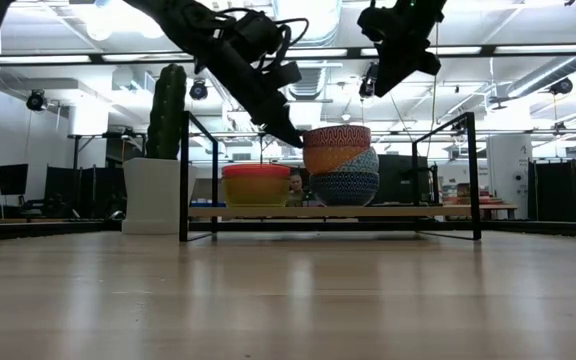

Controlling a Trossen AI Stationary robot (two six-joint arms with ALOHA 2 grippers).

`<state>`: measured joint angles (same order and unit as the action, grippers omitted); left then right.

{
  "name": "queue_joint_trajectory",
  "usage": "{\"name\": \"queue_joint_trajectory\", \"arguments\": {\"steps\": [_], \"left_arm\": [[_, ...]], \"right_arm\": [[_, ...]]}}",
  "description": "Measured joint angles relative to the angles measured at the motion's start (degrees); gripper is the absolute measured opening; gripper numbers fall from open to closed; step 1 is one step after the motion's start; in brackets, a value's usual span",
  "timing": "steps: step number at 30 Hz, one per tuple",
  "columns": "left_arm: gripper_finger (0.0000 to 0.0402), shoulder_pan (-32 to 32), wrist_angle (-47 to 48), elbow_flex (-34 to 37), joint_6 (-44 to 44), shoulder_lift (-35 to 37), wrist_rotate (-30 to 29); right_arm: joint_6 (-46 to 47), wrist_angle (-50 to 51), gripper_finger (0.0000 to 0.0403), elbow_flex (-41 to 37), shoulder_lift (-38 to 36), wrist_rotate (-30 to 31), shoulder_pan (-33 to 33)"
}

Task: Place and stack bowls onto a shelf
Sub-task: Adjust the right pattern bowls

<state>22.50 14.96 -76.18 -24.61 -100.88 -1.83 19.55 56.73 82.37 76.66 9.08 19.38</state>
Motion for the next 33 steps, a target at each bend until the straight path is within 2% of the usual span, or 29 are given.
{"name": "queue_joint_trajectory", "arguments": {"steps": [11, 18, 24, 33], "left_arm": [[0.0077, -0.07, 1.13, -0.07, 2.26, 1.36, -0.46], [0.0077, -0.07, 4.98, 0.06, 3.21, 3.95, -0.66], [0.0077, -1.7, 5.74, 4.24, 5.99, 9.49, -0.53], [0.0077, -8.76, -1.39, 17.45, 11.41, 24.33, 1.29]], "right_arm": [[0.01, 0.5, 0.0009, 0.0, -0.41, 0.0, -0.02], [0.05, -0.26, 0.0009, -2.14, -3.44, 0.03, -1.81], [0.69, -7.34, 0.0009, -11.35, -9.71, 0.02, -5.64], [2.17, -25.27, 0.0009, -28.78, -19.05, -0.09, -10.48]]}}
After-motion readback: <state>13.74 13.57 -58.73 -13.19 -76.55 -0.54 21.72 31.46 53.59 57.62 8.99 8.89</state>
